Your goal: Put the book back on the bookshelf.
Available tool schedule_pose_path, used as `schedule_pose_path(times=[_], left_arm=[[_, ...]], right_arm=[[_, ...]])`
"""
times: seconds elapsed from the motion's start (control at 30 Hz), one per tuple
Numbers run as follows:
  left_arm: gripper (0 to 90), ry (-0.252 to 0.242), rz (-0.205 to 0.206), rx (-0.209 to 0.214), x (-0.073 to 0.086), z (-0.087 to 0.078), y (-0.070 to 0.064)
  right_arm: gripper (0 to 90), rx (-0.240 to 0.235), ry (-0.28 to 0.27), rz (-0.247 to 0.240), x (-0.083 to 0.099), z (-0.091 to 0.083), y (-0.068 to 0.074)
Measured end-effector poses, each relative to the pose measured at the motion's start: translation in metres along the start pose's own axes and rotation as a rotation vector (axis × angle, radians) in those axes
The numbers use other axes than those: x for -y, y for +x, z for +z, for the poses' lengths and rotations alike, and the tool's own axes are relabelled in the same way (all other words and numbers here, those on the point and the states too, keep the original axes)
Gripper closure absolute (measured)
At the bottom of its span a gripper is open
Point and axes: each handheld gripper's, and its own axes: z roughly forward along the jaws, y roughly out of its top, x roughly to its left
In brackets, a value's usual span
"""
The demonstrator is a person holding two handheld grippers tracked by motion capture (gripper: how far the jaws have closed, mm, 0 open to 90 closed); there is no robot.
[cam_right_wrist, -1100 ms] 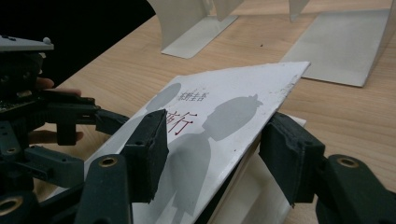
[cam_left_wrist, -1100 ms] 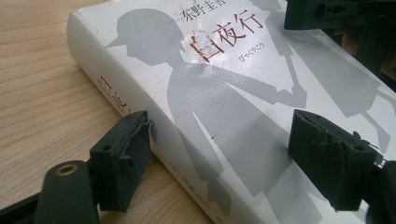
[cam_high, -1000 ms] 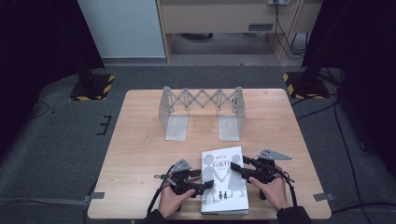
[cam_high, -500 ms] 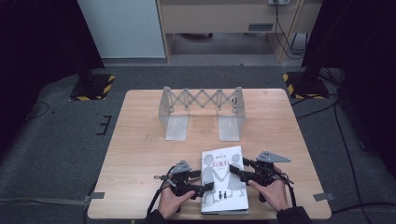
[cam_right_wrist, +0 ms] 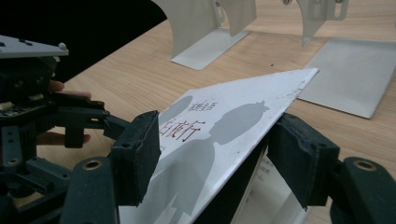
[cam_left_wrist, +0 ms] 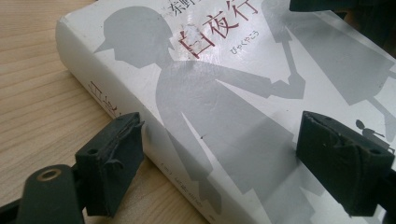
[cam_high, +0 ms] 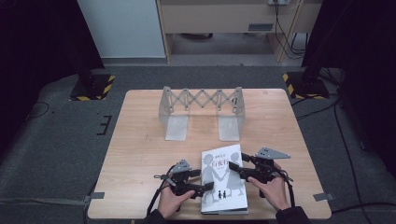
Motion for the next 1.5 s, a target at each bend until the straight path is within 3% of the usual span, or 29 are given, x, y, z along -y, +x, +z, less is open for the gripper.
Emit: schedule_pose_path(times=[0.37, 0.53, 0.67, 0.8, 0.97, 1.1, 1.27, 1.43, 1.5], left_arm=[[13.7, -0.002, 0.001, -0.004, 0.000, -0.002, 0.001], [13.6, 0.006, 0.001, 0.000, 0.001, -0.001, 0.002], [13.6, 0.014, 0.003, -0.003, 0.001, -0.001, 0.001], [13.6, 0.015, 0.002, -0.003, 0.002, 0.000, 0.002], [13.5, 0.015, 0.001, -0.004, 0.002, 0.000, 0.001], [13.3, 0.015, 0.002, -0.003, 0.002, 0.000, 0.002], [13.3, 0.020, 0.007, -0.008, 0.002, 0.000, 0.002], [13.3, 0.020, -0.002, -0.006, 0.003, 0.001, 0.002], [13.2, 0.016, -0.006, -0.001, 0.003, 0.002, 0.002]], right_arm=[[33.9, -0.006, -0.022, -0.004, -0.002, -0.002, 0.004], [35.6, -0.013, 0.008, 0.005, 0.002, 0.001, 0.005], [38.6, -0.027, 0.041, 0.048, 0.009, 0.003, 0.001], [39.1, -0.028, 0.054, 0.049, 0.009, 0.003, 0.000], [42.8, -0.056, 0.114, 0.051, 0.011, 0.004, 0.000], [45.9, -0.063, 0.116, 0.065, 0.011, 0.004, -0.001], [51.7, -0.090, 0.121, 0.136, 0.012, 0.001, -0.007], [49.6, -0.091, 0.134, 0.149, 0.013, 0.003, -0.007], [47.3, -0.091, 0.145, 0.131, 0.015, 0.007, -0.006]])
